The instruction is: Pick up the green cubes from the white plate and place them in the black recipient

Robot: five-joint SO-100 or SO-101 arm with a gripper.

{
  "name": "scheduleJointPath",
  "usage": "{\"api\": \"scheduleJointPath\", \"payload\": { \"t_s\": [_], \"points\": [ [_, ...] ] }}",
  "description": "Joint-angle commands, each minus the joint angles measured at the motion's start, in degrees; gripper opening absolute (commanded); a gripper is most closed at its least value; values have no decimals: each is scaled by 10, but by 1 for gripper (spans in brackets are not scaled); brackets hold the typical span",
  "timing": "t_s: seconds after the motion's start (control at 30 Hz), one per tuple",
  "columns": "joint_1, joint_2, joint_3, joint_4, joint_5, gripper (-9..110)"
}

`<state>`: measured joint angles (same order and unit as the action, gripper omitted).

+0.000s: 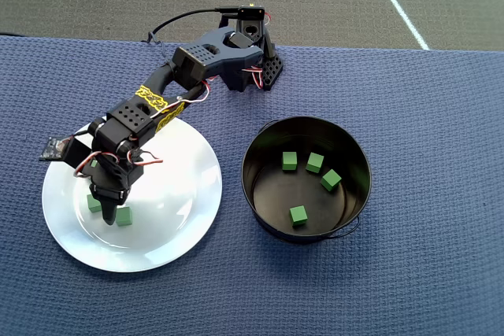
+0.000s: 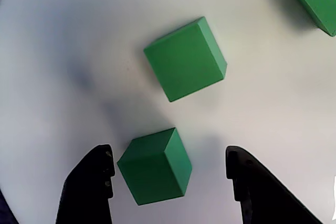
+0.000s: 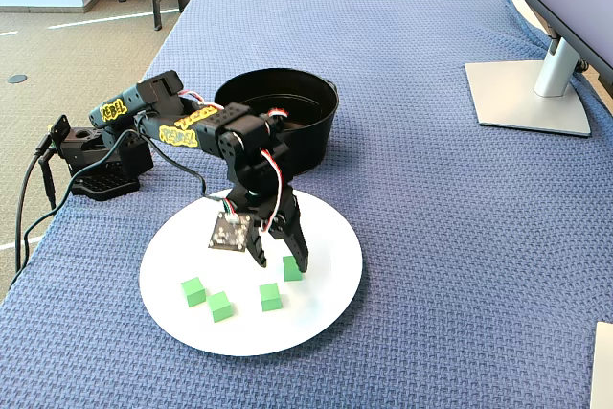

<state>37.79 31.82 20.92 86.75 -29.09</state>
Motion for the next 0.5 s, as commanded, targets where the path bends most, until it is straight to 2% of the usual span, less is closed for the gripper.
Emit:
{"api": "scheduleJointPath", "payload": {
  "t_s": [0.0,0.47],
  "points": [
    [-14,11,8,-19,-13,19],
    [-32,4,18,-32,-18,19]
  ]
}}
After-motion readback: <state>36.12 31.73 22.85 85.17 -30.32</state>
